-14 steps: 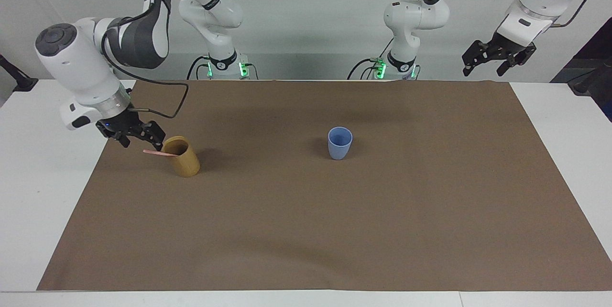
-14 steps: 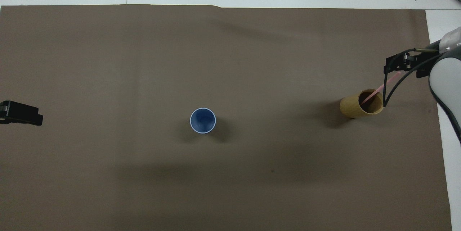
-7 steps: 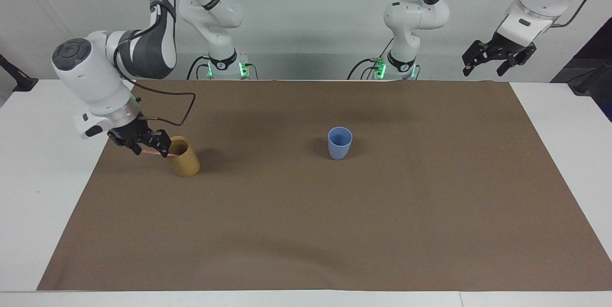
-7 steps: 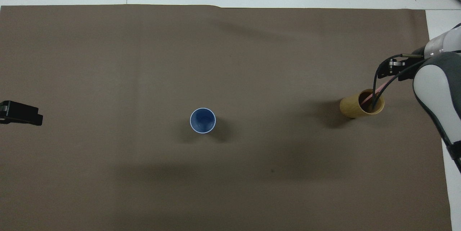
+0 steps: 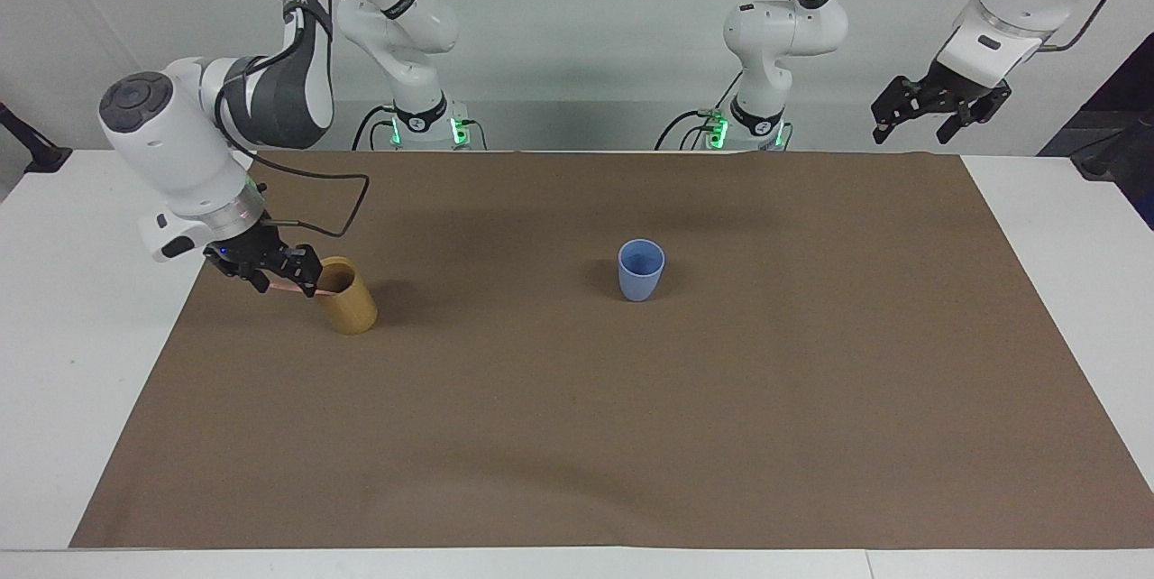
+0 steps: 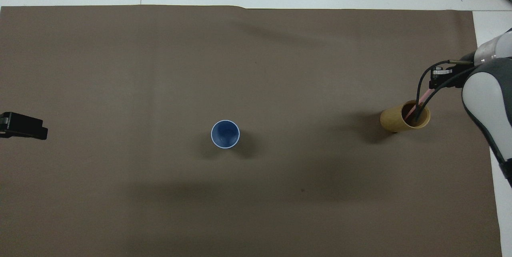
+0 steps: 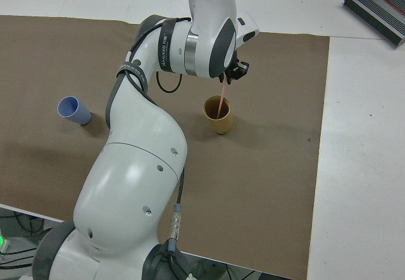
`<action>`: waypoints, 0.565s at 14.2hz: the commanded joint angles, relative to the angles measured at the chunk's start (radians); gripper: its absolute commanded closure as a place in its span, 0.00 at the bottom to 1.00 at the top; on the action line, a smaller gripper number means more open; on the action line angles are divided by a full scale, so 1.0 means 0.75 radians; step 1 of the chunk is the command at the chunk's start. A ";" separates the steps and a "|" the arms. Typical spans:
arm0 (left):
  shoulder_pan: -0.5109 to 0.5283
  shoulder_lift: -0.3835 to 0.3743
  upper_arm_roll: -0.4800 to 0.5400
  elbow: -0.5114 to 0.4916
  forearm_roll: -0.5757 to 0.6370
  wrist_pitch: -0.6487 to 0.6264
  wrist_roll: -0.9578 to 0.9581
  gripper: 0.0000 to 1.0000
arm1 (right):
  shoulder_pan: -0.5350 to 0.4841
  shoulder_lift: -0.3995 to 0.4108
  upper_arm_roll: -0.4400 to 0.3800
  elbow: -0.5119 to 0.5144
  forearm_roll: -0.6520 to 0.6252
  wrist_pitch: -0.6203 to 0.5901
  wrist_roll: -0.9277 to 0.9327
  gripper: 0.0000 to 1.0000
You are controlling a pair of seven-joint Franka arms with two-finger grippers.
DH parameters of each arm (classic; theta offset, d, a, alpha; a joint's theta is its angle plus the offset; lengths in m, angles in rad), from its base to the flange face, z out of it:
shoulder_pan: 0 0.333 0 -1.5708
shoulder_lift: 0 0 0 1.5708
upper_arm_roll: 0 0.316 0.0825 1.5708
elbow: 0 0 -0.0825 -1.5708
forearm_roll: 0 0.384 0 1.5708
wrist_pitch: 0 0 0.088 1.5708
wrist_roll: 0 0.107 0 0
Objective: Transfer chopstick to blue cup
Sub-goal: 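Lower the right gripper and grasp the pink stick, then lift the pink stick out of the tan cup with the right gripper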
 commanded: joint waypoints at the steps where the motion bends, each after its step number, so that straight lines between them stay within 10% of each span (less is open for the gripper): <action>1: 0.013 -0.009 -0.008 0.012 0.007 -0.014 0.012 0.00 | -0.021 -0.060 0.006 -0.034 0.061 0.006 -0.023 1.00; 8: 0.013 -0.009 -0.008 0.012 0.007 -0.014 0.012 0.00 | 0.007 -0.310 0.020 -0.012 0.056 -0.092 0.052 1.00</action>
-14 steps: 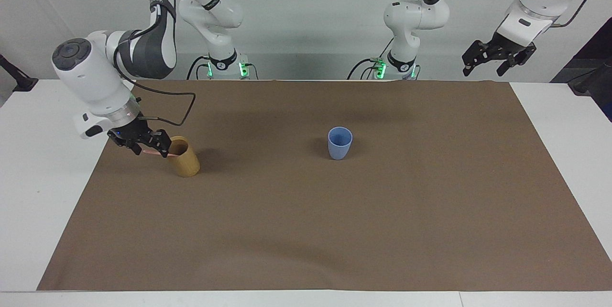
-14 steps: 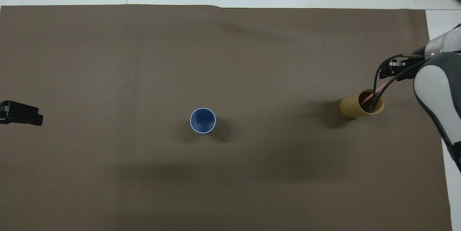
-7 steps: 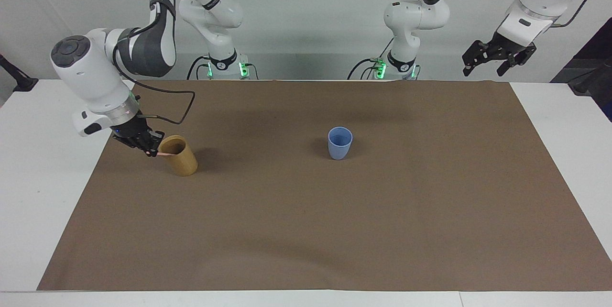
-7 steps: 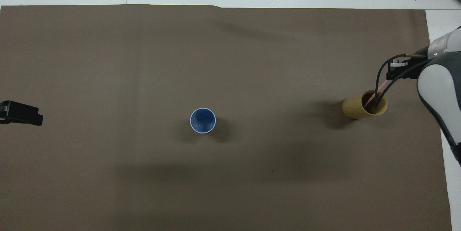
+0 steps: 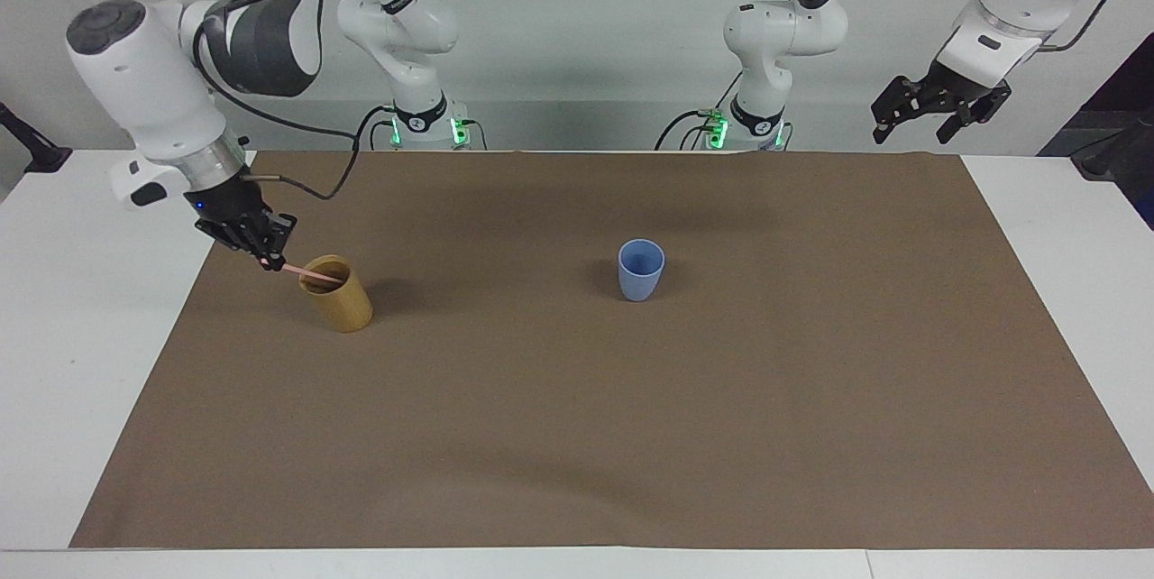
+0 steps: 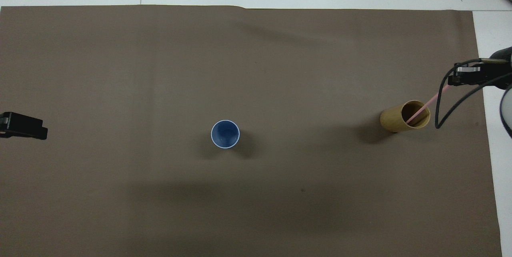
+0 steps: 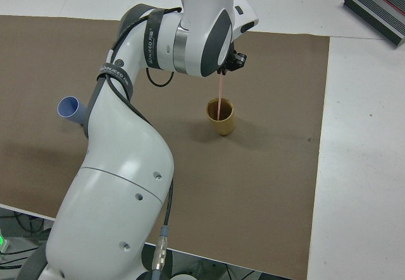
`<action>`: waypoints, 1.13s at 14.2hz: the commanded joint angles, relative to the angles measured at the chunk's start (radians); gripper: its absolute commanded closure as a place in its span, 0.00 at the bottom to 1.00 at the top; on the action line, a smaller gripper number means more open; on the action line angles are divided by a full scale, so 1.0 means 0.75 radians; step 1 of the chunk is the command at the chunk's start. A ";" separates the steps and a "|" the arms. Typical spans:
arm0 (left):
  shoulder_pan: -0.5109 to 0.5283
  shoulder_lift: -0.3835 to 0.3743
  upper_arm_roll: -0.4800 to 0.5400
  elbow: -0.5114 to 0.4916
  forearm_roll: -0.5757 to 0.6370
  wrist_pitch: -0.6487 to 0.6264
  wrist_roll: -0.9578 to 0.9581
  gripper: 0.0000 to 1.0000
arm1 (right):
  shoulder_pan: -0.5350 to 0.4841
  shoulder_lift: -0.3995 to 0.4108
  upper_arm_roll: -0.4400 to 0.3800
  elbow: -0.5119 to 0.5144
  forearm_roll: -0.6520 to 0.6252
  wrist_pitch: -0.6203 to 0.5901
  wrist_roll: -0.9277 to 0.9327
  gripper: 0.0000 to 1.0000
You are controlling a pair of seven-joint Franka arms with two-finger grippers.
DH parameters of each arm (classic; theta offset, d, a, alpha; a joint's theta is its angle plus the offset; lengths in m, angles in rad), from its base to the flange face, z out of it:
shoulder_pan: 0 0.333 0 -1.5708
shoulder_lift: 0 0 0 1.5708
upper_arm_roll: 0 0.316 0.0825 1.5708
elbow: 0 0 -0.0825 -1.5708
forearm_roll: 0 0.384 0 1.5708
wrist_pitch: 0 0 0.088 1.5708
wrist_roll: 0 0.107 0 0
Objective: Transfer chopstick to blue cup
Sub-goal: 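Lift the pink stick out of the tan cup with the right gripper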
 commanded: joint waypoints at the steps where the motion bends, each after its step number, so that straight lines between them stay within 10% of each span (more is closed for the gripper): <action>1: 0.013 -0.009 -0.008 0.012 0.007 -0.014 0.012 0.00 | 0.006 -0.102 0.026 -0.008 0.023 -0.041 0.061 1.00; 16: 0.013 -0.009 -0.008 0.012 0.007 -0.014 0.012 0.00 | 0.686 -0.070 0.096 0.094 0.037 0.022 1.049 1.00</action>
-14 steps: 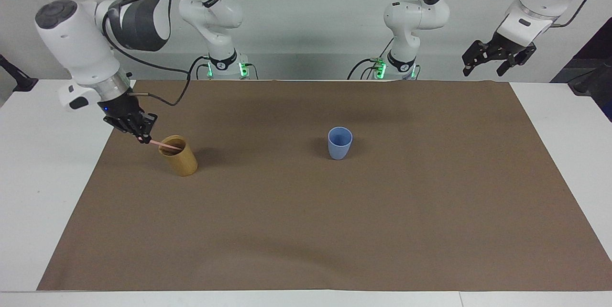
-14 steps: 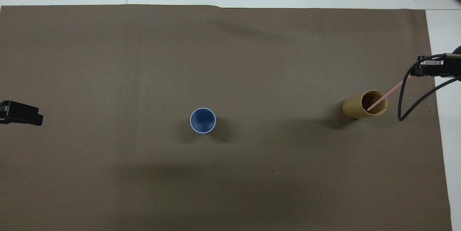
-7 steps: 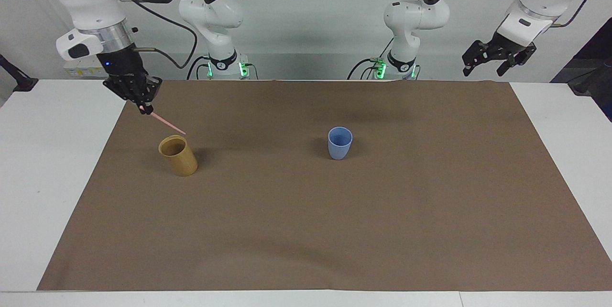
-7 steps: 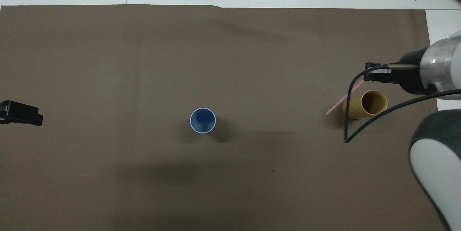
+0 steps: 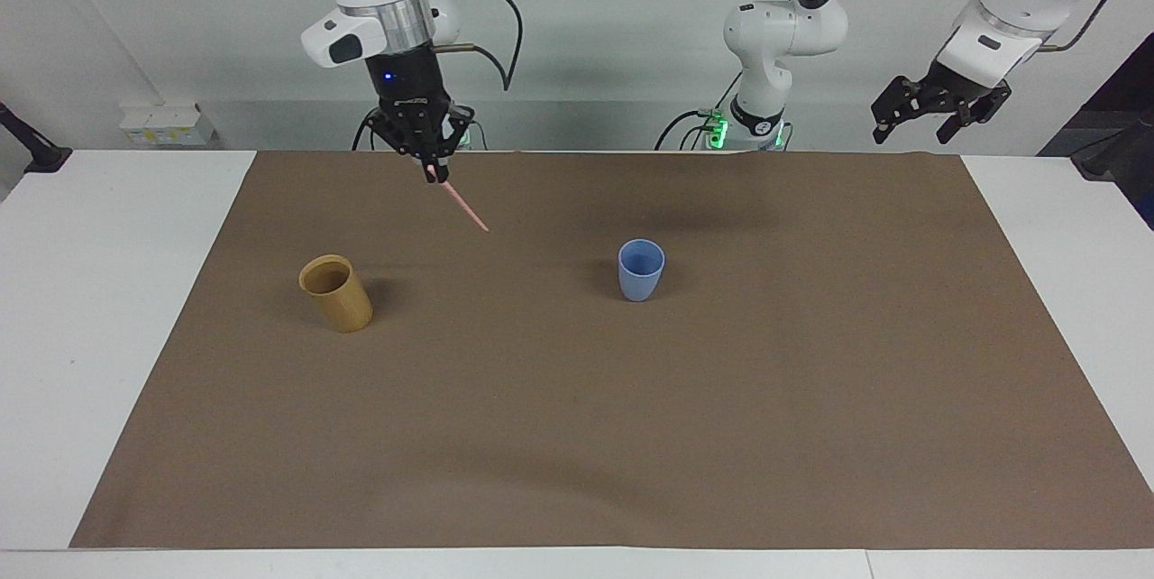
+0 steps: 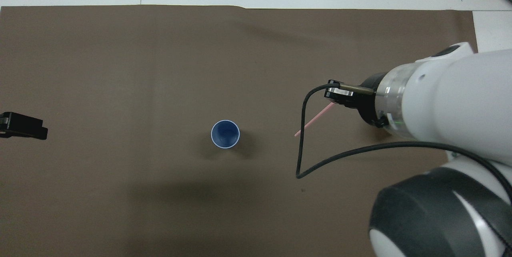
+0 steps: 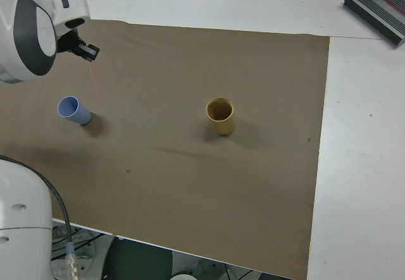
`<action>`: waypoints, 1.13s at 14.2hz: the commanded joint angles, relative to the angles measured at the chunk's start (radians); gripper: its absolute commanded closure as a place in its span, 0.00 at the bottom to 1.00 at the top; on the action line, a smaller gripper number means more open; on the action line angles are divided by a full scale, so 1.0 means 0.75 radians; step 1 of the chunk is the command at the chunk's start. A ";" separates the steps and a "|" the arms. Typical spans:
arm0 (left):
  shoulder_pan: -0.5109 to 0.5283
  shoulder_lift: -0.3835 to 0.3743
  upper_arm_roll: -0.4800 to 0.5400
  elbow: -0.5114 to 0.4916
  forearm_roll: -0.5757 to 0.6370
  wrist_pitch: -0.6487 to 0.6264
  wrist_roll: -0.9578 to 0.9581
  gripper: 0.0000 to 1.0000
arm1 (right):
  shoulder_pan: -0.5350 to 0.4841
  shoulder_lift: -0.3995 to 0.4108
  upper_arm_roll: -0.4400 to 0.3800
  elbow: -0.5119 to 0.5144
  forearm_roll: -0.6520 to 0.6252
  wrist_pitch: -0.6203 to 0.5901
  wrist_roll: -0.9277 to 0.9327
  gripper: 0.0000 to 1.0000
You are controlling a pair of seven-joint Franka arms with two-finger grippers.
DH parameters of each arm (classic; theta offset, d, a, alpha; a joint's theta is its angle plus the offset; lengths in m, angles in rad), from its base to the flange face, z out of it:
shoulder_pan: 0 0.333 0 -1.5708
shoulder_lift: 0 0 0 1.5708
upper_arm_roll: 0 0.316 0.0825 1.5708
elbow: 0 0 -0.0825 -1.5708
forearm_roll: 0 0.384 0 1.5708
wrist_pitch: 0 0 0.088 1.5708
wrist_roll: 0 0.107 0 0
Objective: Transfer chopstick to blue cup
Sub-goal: 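Carry the pink stick over the blue cup and lower it in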
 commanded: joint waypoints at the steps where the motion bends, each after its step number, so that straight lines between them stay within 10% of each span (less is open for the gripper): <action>1: 0.013 -0.009 -0.008 0.012 0.007 -0.014 0.012 0.00 | 0.124 0.080 -0.010 0.036 -0.005 0.031 0.169 1.00; 16: 0.013 -0.009 -0.008 0.012 0.007 -0.014 0.012 0.00 | 0.317 0.326 -0.008 0.082 -0.249 0.324 0.352 1.00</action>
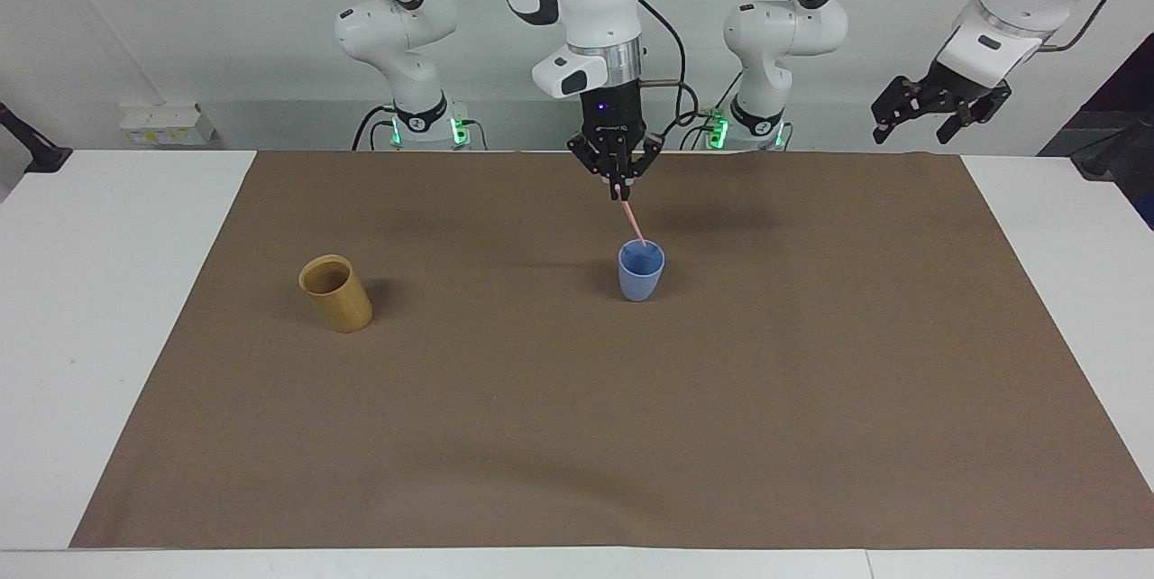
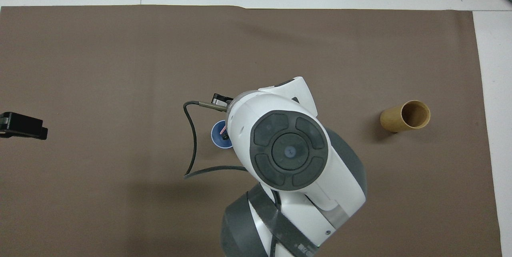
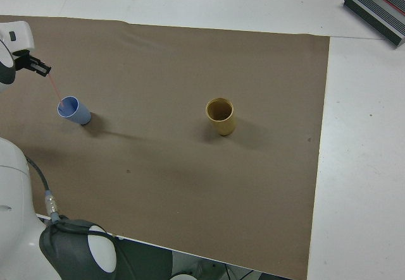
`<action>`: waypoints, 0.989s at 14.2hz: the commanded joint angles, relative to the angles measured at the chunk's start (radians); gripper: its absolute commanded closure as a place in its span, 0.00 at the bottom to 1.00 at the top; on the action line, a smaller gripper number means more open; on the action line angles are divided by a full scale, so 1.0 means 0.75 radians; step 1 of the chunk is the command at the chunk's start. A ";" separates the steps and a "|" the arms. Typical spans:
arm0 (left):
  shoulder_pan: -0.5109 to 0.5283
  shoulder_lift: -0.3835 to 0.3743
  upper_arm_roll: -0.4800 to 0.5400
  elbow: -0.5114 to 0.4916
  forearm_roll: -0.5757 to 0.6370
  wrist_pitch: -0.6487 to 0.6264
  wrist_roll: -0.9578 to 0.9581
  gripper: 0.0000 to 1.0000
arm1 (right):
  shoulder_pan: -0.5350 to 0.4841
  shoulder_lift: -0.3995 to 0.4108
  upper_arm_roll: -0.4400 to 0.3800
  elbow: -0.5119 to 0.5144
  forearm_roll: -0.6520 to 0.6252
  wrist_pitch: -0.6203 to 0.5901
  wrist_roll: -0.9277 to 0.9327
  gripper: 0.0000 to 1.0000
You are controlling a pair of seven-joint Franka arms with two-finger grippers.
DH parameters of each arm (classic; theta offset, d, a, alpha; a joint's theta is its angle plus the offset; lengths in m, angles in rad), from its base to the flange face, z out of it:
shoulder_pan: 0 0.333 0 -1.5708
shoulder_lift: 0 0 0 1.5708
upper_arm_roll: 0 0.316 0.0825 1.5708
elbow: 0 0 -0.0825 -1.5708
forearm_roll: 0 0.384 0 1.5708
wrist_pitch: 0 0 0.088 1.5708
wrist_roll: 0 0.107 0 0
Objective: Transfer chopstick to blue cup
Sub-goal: 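Carry the pink stick over the blue cup and lower it in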
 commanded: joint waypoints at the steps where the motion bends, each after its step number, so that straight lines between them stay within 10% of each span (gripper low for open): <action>1: 0.013 -0.009 -0.008 0.012 0.007 -0.014 0.012 0.00 | -0.013 0.022 0.009 -0.016 -0.032 0.051 -0.043 1.00; 12: 0.013 -0.009 -0.008 0.012 0.007 -0.014 0.012 0.00 | -0.005 0.024 0.006 -0.163 -0.026 0.164 -0.162 1.00; 14: 0.013 -0.009 -0.008 0.012 0.007 -0.014 0.012 0.00 | -0.005 0.016 0.006 -0.181 -0.018 0.166 -0.162 0.84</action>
